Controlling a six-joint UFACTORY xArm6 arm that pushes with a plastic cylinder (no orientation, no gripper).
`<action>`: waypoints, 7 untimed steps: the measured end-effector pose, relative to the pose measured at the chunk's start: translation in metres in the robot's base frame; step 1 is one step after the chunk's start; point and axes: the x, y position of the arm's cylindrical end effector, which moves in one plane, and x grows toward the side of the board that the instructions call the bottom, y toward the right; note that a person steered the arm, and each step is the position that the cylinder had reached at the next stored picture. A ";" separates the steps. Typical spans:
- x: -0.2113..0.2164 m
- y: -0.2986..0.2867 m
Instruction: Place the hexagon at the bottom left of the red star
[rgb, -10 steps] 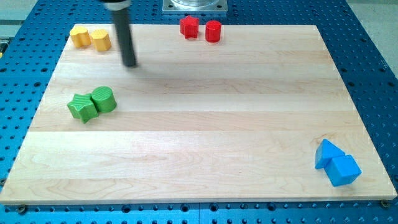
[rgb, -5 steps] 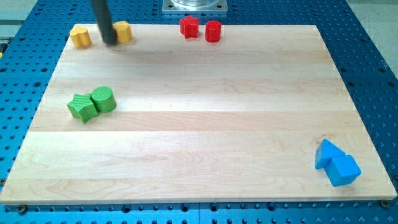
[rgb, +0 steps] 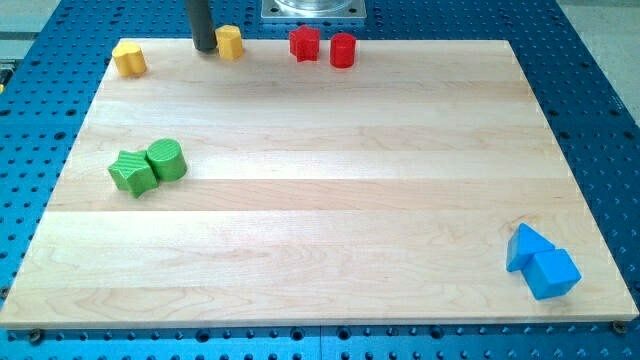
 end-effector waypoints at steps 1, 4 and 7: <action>-0.004 0.022; -0.003 0.103; 0.019 0.125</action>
